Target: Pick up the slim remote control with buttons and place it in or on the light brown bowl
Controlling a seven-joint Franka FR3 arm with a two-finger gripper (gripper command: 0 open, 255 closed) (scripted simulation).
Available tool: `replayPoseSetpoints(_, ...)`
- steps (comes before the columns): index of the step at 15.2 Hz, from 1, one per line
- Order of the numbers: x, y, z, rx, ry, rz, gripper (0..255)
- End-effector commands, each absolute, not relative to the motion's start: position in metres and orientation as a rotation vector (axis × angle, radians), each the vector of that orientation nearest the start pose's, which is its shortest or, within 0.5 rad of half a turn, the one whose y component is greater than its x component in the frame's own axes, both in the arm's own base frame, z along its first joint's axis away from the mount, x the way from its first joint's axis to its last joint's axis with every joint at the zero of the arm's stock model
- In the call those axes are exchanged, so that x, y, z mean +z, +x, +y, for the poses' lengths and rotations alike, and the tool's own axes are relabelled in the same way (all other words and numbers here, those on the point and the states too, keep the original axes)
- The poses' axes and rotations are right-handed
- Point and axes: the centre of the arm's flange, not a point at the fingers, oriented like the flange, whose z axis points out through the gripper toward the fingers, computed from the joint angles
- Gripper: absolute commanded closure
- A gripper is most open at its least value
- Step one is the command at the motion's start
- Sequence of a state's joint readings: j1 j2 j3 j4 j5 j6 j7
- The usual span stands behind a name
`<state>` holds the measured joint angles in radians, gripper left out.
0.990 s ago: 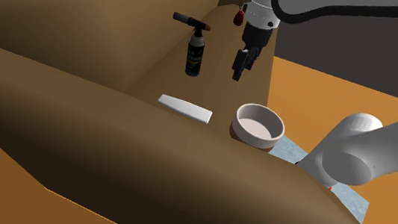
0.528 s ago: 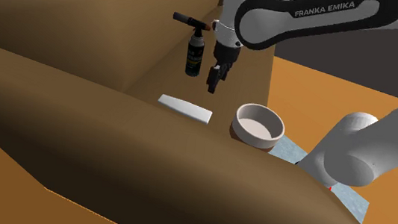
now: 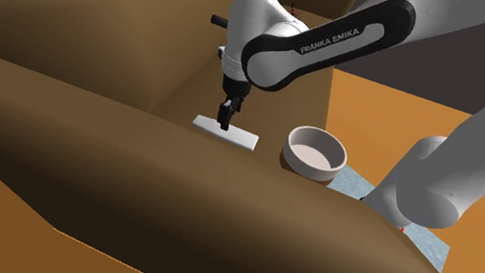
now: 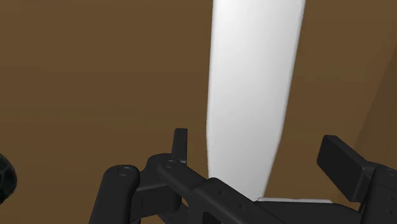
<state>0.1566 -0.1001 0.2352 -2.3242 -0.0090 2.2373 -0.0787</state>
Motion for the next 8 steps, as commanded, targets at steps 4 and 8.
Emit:
replayPoseSetpoints(4,0.352,0.466,0.200,-0.032,-3.071,-0.790,0)
replayPoseSetpoints(8,0.330,0.466,0.200,-0.032,-3.071,-0.790,0)
